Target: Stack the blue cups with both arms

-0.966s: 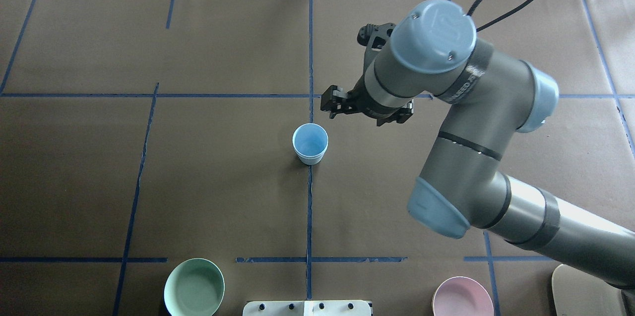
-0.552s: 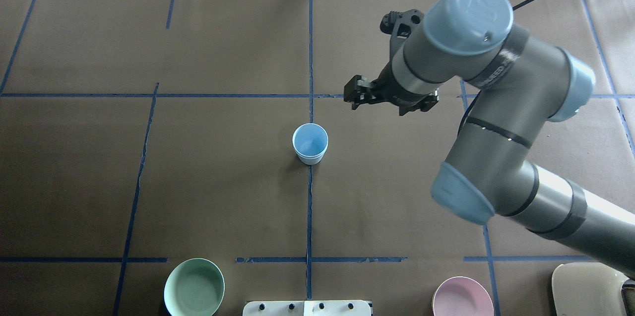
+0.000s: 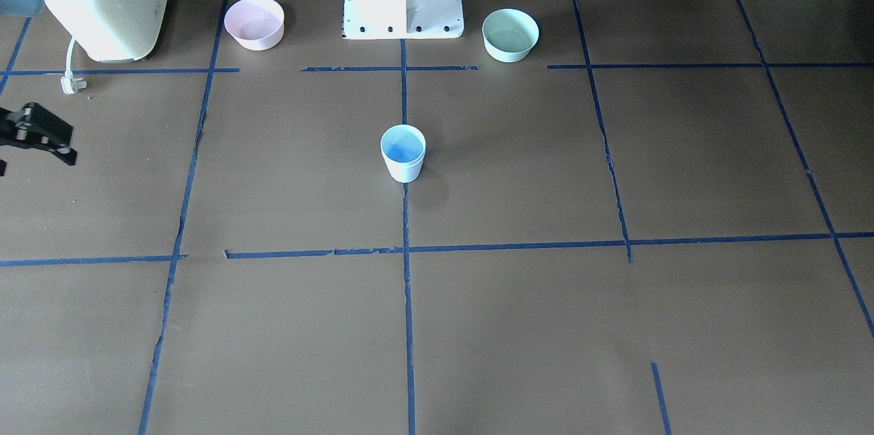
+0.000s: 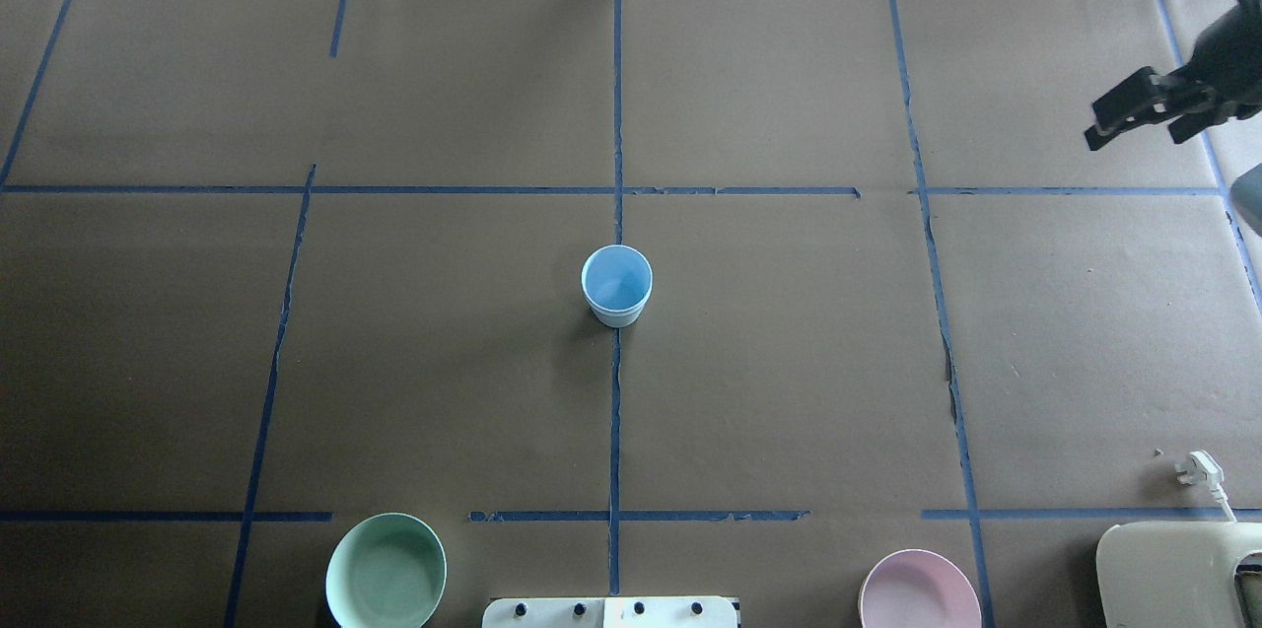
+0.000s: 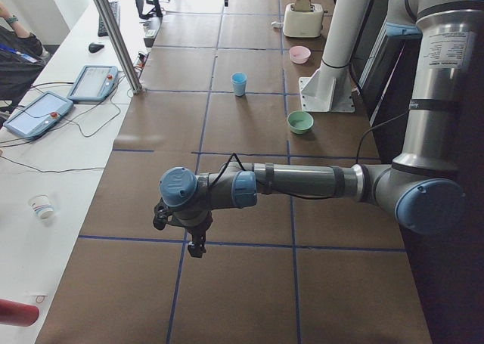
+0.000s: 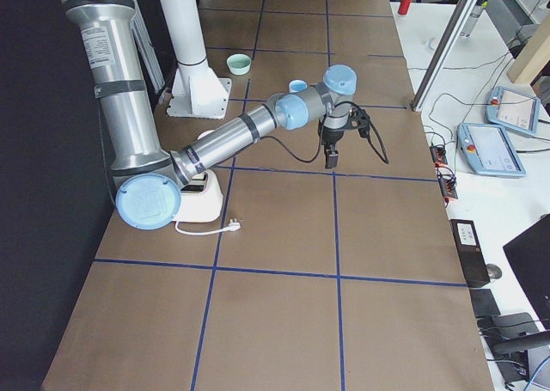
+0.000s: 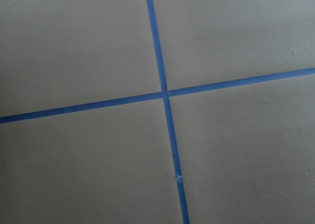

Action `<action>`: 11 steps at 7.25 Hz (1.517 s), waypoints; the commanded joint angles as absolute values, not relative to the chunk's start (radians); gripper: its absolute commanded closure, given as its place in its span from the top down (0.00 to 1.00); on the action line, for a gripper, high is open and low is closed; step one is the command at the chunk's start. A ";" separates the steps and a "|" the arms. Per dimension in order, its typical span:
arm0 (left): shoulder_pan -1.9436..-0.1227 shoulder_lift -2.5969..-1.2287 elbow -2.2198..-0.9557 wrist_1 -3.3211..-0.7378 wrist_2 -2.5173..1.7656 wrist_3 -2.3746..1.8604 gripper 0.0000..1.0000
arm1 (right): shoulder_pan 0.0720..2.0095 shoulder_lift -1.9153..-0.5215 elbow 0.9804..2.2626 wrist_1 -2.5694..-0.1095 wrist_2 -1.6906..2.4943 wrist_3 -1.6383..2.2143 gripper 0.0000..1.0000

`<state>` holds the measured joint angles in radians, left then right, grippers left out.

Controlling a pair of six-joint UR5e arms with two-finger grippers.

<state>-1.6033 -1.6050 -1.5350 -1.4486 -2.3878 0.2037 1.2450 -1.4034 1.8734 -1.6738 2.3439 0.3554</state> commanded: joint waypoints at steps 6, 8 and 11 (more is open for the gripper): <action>-1.605 -1.542 -1.565 -1.496 -2.388 0.163 1.00 | 1.561 -1.572 1.678 -1.674 2.467 -0.023 1.00; -1.605 -1.543 -1.565 -1.496 -2.388 0.163 1.00 | 1.562 -1.641 1.671 -1.643 2.465 -0.037 1.00; -1.603 -1.543 -1.569 -1.496 -2.384 0.161 1.00 | 1.578 -1.675 1.655 -1.557 2.379 -0.035 1.00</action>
<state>-1.6036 -1.5431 -1.5688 -1.4956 -2.3857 0.1619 1.5752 -1.6664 1.6635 -1.5815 2.4173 -0.0349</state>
